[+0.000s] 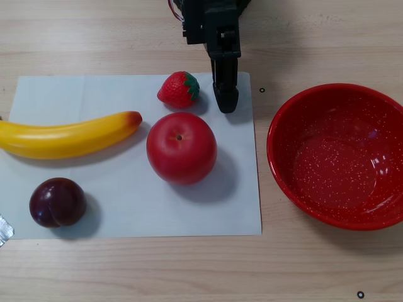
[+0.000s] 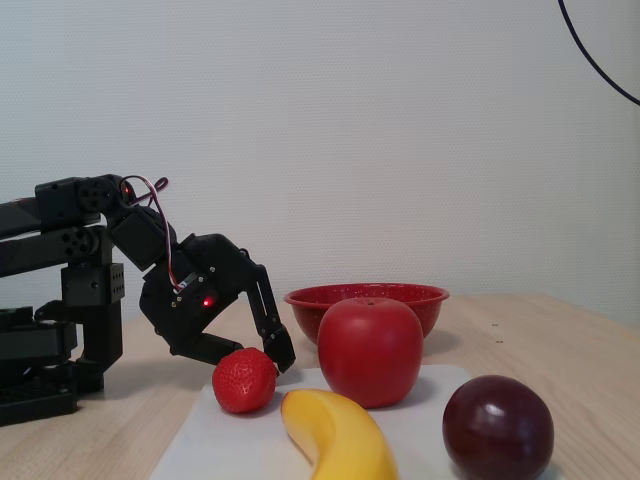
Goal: Grasp the banana and put it in the red bowl.
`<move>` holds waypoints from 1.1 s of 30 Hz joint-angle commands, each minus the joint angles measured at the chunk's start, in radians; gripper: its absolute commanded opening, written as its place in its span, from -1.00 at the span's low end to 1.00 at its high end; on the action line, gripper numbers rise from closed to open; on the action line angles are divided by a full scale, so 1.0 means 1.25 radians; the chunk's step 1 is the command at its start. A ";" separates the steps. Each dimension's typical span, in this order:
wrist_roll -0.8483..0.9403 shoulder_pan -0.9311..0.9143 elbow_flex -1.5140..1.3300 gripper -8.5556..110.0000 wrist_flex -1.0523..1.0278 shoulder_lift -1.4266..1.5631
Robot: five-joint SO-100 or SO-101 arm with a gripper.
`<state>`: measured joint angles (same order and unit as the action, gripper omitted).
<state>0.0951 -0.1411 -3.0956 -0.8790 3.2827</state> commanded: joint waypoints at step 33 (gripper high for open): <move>-0.142 0.166 0.860 -0.85 -0.497 -0.614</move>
<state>-0.0568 0.0522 -2.1384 -1.4772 2.5372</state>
